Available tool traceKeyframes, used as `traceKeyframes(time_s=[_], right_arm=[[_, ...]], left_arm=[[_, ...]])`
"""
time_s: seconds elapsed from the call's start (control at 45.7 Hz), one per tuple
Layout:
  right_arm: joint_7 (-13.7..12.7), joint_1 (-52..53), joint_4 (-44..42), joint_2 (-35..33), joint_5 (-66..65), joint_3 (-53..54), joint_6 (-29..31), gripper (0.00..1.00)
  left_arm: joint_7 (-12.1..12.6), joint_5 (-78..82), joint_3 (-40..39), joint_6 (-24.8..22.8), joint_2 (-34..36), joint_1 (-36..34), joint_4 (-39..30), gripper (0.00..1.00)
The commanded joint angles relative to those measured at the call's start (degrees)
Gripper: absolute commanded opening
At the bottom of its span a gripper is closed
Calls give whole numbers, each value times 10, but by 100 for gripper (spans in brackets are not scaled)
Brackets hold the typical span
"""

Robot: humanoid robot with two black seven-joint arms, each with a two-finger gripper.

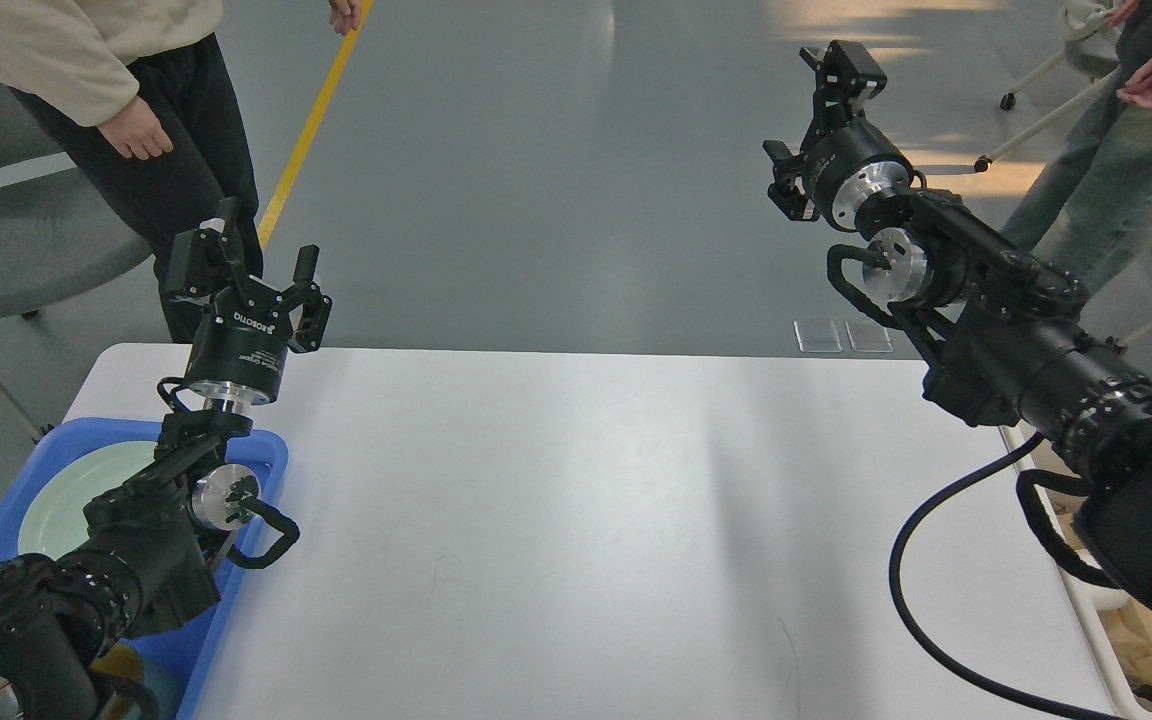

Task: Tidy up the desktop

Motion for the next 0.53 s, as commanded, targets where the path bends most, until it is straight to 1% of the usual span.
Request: traceKeyframes(time_s=[0.0, 0.109, 0.503], right_arm=[[0, -16, 1, 7, 14, 48, 5, 100], [1, -33, 0, 7, 30, 77, 9, 100], [1, -68, -1, 7, 30, 95, 23, 100]], left_arm=[[0, -1, 0, 0, 0, 0, 0, 96], [0, -1, 0, 0, 0, 0, 0, 96], [0, 0, 0, -1, -1, 0, 0, 96]])
